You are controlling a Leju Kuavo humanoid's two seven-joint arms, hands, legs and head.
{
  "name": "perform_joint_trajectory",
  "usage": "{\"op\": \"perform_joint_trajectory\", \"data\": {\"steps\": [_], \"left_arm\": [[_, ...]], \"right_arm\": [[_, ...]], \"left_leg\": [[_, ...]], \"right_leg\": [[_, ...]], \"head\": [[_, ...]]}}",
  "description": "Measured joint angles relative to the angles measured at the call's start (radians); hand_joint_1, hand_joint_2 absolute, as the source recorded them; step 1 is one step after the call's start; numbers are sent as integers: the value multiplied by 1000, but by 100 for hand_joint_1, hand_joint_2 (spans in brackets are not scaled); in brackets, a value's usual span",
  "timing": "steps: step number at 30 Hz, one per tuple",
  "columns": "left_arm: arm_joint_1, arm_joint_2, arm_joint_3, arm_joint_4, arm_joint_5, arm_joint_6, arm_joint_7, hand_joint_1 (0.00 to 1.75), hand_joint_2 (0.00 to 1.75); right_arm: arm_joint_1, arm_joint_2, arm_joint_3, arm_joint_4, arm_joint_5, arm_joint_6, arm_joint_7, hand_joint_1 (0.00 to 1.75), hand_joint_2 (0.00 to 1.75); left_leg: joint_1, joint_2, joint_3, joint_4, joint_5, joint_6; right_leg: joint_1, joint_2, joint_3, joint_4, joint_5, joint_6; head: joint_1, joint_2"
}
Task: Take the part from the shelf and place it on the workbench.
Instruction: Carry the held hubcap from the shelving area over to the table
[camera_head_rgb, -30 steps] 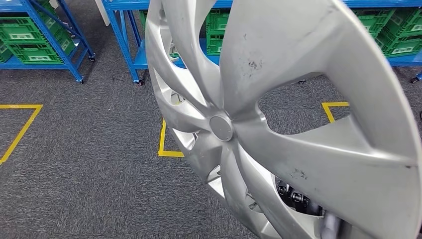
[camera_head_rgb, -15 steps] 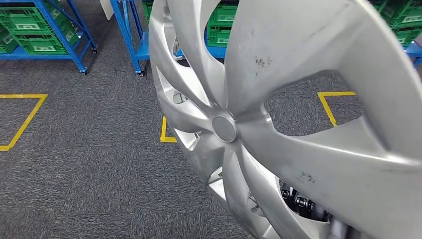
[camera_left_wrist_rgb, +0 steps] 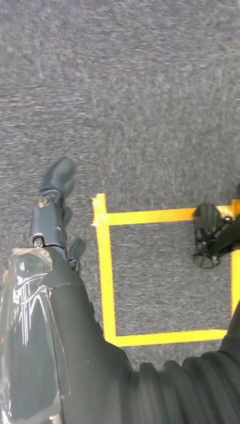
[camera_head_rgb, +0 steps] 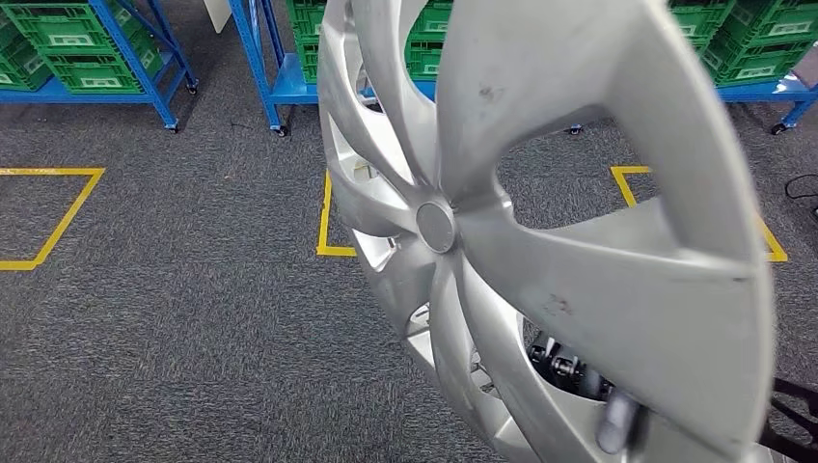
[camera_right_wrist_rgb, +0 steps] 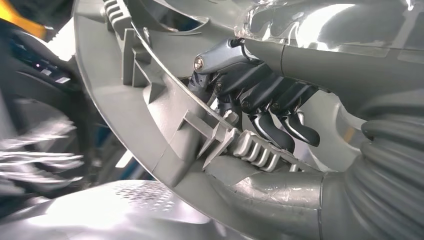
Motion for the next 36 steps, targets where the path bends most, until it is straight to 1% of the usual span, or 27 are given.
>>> {"op": "perform_joint_trajectory", "data": {"steps": [1,2,3,4,6,7,8,9,11,12,13,16,17,19,21,22,23,24,26,27,28,29,31,32,33,35,36], "left_arm": [[-1,1,2,0,-2,1,-1,0,175],[-1,2,5,1,-2,1,-1,0,175],[-2,3,8,2,-2,1,0,0,175],[-4,3,11,4,-1,0,0,0,175],[-7,4,17,8,1,-1,0,0,175],[-8,4,21,11,2,-2,1,0,175],[-9,4,25,13,4,-4,2,0,175],[-9,4,29,15,5,-7,2,0,175],[-11,2,38,16,9,-15,3,0,175],[-13,1,43,16,11,-18,3,0,175],[-15,1,46,16,13,-22,3,0,175],[-20,-1,54,16,15,-28,4,0,175],[-20,-1,58,16,16,-28,4,0,175],[-21,0,65,16,16,-27,4,0,175],[-20,0,69,16,16,-26,4,0,175],[-20,0,71,17,16,-26,4,0,175],[-20,0,72,18,15,-25,4,0,175],[-20,-1,74,19,15,-25,4,0,175],[-21,0,76,19,15,-25,3,0,175],[-21,1,76,19,16,-26,3,0,175],[-23,1,76,19,16,-27,3,0,175],[-24,2,76,19,16,-27,2,0,175],[-25,2,79,19,17,-28,0,0,175],[-25,2,80,19,18,-28,0,0,175],[-25,1,81,19,19,-28,-1,0,175],[-28,-1,82,19,20,-28,-1,0,175],[-29,-1,82,19,20,-28,-2,0,175]], "right_arm": [[3,-1,-3,0,0,3,-13,168,175],[5,-3,-6,1,4,7,-23,168,175],[7,-6,-7,3,12,11,-32,168,175],[8,-9,-8,5,22,15,-39,168,175],[9,-16,-6,11,40,20,-47,168,175],[9,-20,-4,16,45,21,-48,168,175],[9,-23,-3,21,49,21,-48,168,175],[9,-27,-1,26,54,21,-48,168,175],[5,-33,3,34,70,18,-49,168,175],[3,-36,5,38,82,15,-49,168,175],[1,-38,7,40,95,12,-48,168,175],[-3,-45,17,49,125,3,-47,168,175],[-3,-47,21,51,131,2,-48,168,175],[-5,-49,26,54,137,0,-51,168,175],[-6,-50,30,56,139,-2,-55,168,175],[-7,-51,32,58,140,-2,-57,168,175],[-7,-53,35,61,141,-2,-58,168,175],[-7,-54,37,63,142,-2,-59,168,175],[-7,-57,42,64,143,-2,-61,168,175],[-8,-59,43,64,144,-1,-62,168,175],[-9,-60,44,65,145,-1,-62,168,175],[-10,-62,45,65,145,-1,-63,168,175],[-12,-65,49,66,146,1,-65,168,175],[-14,-67,50,67,146,2,-66,168,175],[-16,-70,51,68,146,3,-68,168,175],[-19,-77,53,72,145,5,-73,168,175],[-19,-80,53,74,145,5,-75,168,175]], "left_leg": [[-1,2,-8,-4,12,9],[-1,5,-16,-8,24,18],[-1,7,-26,-12,38,26],[-2,10,-39,-13,51,32],[-6,11,-65,-11,71,37],[-9,11,-78,-8,81,38],[-10,11,-89,-5,88,37],[-12,8,-99,1,94,36],[-14,1,-121,18,101,30],[-16,-3,-132,28,103,27],[-17,-7,-142,36,106,22],[-13,-20,-161,46,117,5],[-10,-21,-168,57,109,-1],[-4,-15,-204,136,58,-16],[4,-7,-260,273,-10,-30],[7,-4,-278,322,-27,-34],[9,-1,-279,336,-26,-35],[10,3,-258,307,-8,-35],[7,28,-174,165,47,-27],[1,45,-137,100,64,-19],[-4,59,-116,58,71,-12],[-10,64,-111,40,71,-5],[-12,47,-114,31,78,11],[-10,37,-111,23,86,18],[-8,28,-109,15,94,25],[-6,8,-111,7,105,35],[-7,-3,-115,7,107,37]], "right_leg": [[-2,0,-5,1,3,4],[-3,1,-16,14,-6,3],[-4,3,-34,49,-32,-1],[-4,4,-60,108,-70,-8],[-3,5,-109,253,-147,-17],[-3,5,-114,296,-168,-15],[-3,5,-97,299,-173,-9],[-3,6,-59,258,-165,-3],[-3,24,49,107,-138,4],[-3,33,84,48,-128,1],[-1,40,102,16,-124,-4],[2,24,98,9,-115,-23],[-1,16,97,8,-111,-28],[-5,1,93,7,-105,-37],[-3,-15,87,7,-101,-41],[-2,-23,85,8,-99,-41],[-2,-32,83,8,-98,-40],[-1,-41,82,8,-97,-39],[1,-58,85,7,-96,-38],[4,-67,85,8,-96,-36],[7,-76,83,8,-95,-34],[9,-85,82,7,-93,-30],[11,-100,80,4,-91,-19],[10,-92,77,9,-96,-15],[9,-72,66,32,-110,-15],[6,-20,13,144,-165,-22],[6,-5,-21,218,-194,-25]], "head": [[0,0],[0,0],[2,0],[3,0],[5,0],[5,0],[5,0],[5,0],[5,0],[4,0],[3,0],[3,0],[2,0],[-4,0],[-8,0],[-8,0],[-8,0],[-8,0],[-8,0],[-8,0],[-8,0],[-8,0],[-8,0],[-7,0],[-6,0],[-3,0],[-2,0]]}}
